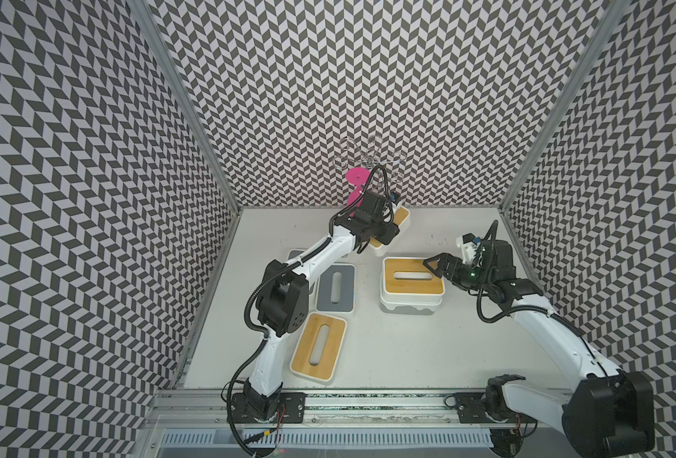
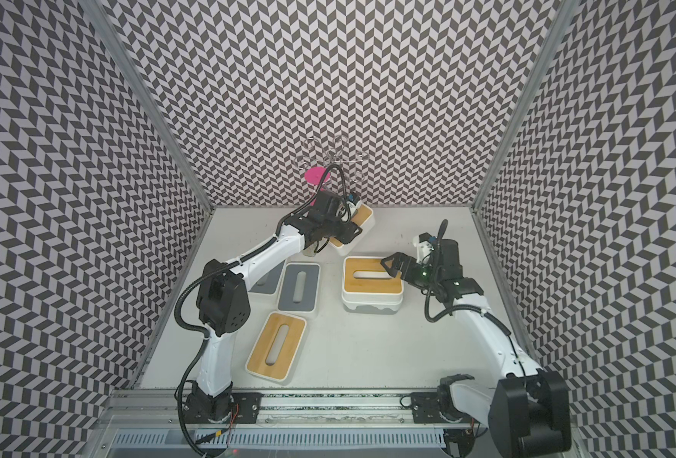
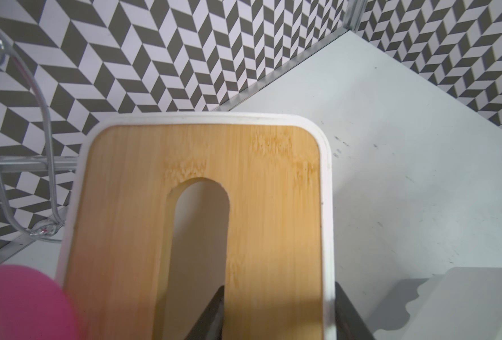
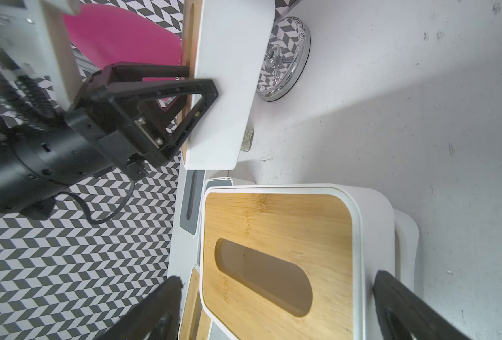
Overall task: Stack the tissue boxes
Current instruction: Pick up the tissue box from the center of the board, then place the tissue box at the tissue box.
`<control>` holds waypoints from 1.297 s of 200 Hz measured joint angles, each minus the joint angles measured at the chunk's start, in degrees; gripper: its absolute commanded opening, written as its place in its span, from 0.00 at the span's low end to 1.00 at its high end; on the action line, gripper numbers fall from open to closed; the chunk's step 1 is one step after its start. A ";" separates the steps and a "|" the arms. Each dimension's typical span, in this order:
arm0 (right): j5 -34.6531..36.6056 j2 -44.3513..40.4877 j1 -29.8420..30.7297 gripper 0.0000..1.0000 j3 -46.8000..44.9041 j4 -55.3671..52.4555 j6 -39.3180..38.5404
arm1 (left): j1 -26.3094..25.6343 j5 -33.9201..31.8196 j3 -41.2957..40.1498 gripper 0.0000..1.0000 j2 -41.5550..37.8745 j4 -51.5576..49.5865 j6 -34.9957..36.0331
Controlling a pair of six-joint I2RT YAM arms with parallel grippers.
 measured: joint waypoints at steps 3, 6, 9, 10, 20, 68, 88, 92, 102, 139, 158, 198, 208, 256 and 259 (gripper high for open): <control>-0.02 -0.04 0.00 0.99 0.00 0.00 0.02 | -0.11 0.02 0.00 0.28 -0.20 -0.04 0.00; -0.02 -0.07 0.00 0.99 0.00 0.00 0.02 | -0.28 0.04 0.00 0.28 -0.31 -0.09 0.04; -0.02 -0.09 0.00 0.99 0.00 0.00 0.02 | -0.46 0.07 0.00 0.28 -0.46 -0.11 0.07; -0.02 -0.11 0.00 0.99 0.00 0.00 0.02 | -0.48 0.07 0.00 0.28 -0.50 -0.11 0.07; -0.04 -0.17 0.00 0.99 0.00 0.00 0.04 | -1.09 0.02 0.00 0.28 -1.07 -0.15 0.20; -0.20 -0.94 0.00 0.99 0.11 -0.09 0.26 | -4.48 -1.57 0.00 0.28 -5.18 -1.22 2.38; -0.50 -1.55 0.00 0.99 0.70 -0.31 0.66 | -6.05 -2.19 0.09 0.28 -7.23 -1.68 3.43; -0.79 -1.73 0.00 0.99 0.92 -0.42 0.70 | -6.40 -2.38 0.17 0.28 -7.72 -1.86 3.65; -1.36 -2.19 0.00 0.99 1.46 -0.52 1.07 | -7.13 -2.75 0.26 0.28 -8.59 -2.10 4.04; -2.84 -5.64 0.00 0.99 4.09 -0.92 2.19 | -9.94 -4.66 0.26 0.28 -12.37 -4.13 6.25; -3.91 -7.98 0.00 0.99 4.87 -0.83 3.34 | -11.58 -5.77 -0.04 0.28 -14.49 -4.94 7.34; -5.38 -13.09 0.00 0.99 5.31 0.07 5.86 | -14.78 -7.91 -5.27 0.28 -20.94 -4.85 8.17; -6.10 -13.70 0.00 0.99 5.66 0.52 6.60 | -15.65 -8.33 -7.21 0.28 -22.56 -4.83 8.35; -10.38 -14.34 0.00 0.99 6.01 4.57 11.72 | -18.64 -9.75 -13.79 0.28 -26.93 -5.09 9.86; -10.51 -14.34 0.00 0.99 6.01 4.66 11.85 | -18.78 -9.75 -14.21 0.27 -27.12 -5.05 9.88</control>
